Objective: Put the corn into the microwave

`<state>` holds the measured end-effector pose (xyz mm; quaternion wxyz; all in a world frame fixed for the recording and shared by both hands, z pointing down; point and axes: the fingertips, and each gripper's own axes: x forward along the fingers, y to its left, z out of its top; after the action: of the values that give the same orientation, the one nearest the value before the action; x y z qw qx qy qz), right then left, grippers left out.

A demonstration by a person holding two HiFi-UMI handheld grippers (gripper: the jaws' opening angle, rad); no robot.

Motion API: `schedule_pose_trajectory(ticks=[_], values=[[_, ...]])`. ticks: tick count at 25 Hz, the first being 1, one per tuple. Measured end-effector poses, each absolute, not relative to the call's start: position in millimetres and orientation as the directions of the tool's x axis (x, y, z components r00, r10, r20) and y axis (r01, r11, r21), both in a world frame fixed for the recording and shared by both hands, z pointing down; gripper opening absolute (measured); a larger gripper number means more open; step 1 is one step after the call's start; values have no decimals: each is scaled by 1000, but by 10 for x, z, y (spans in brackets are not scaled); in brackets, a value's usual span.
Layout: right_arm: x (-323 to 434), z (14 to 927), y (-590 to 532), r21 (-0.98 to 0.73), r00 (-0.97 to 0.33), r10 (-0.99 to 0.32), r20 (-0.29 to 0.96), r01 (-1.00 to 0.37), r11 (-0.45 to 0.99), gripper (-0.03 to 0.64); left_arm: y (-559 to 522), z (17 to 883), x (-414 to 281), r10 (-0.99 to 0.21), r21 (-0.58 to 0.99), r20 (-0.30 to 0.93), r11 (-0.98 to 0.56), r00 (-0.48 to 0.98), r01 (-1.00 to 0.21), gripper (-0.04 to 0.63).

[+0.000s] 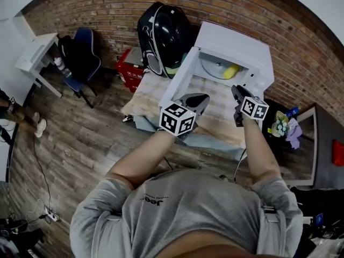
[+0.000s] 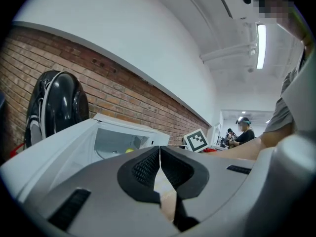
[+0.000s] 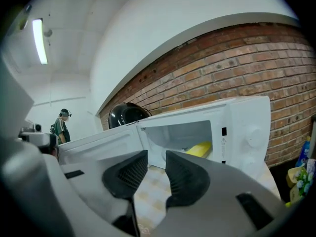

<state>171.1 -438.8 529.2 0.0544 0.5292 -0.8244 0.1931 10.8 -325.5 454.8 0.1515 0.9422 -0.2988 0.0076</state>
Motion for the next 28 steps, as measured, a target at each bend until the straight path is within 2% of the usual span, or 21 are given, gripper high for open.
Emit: schedule_pose_trajectory(ticks=[3,8,14,17,28], values=[[1642,5224,-4261,-278,-446,-848,284,-885,373,98,-3114,4613,80,-510,308,126,-795,851,-523,23],[1827,5040,-4008,-345,-402,-876,268,-889,302,75,-2833,4669,217,-397,299,198,-846,896,-441,23],[1990,4795,-3625,-302,-482,-836,263,-864,404,48,-2949,4493,389,-457,330,167,-809,874,-486,24],[2042,4724,-3470,-251,-499,-822,273,-862,440,36,-2948,4349,457,-447,306,168,-824,879,-477,23],[2204,4543,-3113,-305,-406,-888,216,-892,333,20,-2992,4021,442,-302,248,212,-903,930,-350,23]])
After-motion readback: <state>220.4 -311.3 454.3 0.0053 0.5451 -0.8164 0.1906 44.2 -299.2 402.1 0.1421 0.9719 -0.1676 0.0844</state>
